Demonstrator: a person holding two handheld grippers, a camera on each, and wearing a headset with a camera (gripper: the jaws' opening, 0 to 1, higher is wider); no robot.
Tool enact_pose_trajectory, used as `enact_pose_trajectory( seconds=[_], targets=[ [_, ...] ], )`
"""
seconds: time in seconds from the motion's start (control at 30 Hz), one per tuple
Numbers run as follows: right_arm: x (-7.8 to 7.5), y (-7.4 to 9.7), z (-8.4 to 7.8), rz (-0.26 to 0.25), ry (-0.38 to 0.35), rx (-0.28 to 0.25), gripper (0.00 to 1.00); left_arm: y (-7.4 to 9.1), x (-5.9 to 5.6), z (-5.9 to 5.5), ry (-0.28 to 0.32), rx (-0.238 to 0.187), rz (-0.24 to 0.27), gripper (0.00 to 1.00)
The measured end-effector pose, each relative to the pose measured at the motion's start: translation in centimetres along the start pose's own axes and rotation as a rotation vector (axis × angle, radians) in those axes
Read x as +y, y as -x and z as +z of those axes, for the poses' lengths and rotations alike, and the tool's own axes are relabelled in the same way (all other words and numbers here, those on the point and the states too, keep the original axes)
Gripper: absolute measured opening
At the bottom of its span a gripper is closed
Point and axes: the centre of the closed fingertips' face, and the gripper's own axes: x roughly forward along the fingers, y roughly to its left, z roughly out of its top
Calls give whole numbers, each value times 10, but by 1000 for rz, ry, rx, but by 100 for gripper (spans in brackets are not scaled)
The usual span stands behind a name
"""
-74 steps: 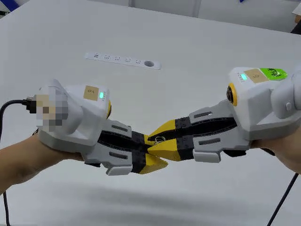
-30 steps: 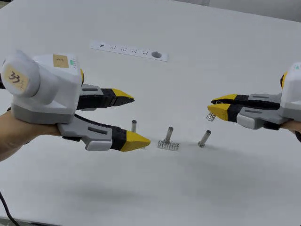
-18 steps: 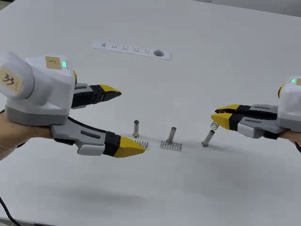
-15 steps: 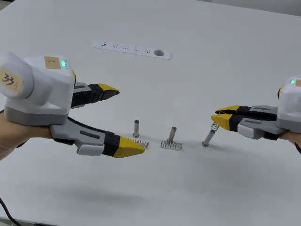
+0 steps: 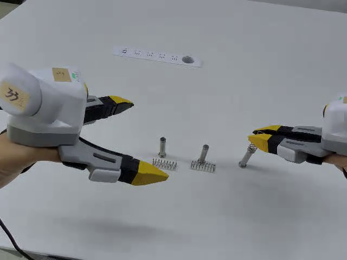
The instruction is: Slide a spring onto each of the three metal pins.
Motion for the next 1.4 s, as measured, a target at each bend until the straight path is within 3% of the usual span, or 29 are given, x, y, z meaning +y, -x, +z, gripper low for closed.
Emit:
enact_pose_trajectory(
  seconds=[0.2, 0.7, 1.0, 1.13, 1.4],
  targets=[
    [3, -6, -10, 2, 32, 24, 12, 1, 2, 2, 3, -11, 13, 100],
    [0, -23, -35, -10, 22, 76, 12, 5, 9, 6, 44, -36, 26, 100],
    [5, -25, -42, -6, 16, 106, 12, 4, 8, 7, 51, -37, 22, 100],
    [6, -25, -43, -5, 15, 114, 13, 3, 6, 15, 65, -64, 14, 100],
    [8, -22, -42, -4, 27, 136, 20, 2, 4, 17, 60, -63, 7, 100]
  ],
)
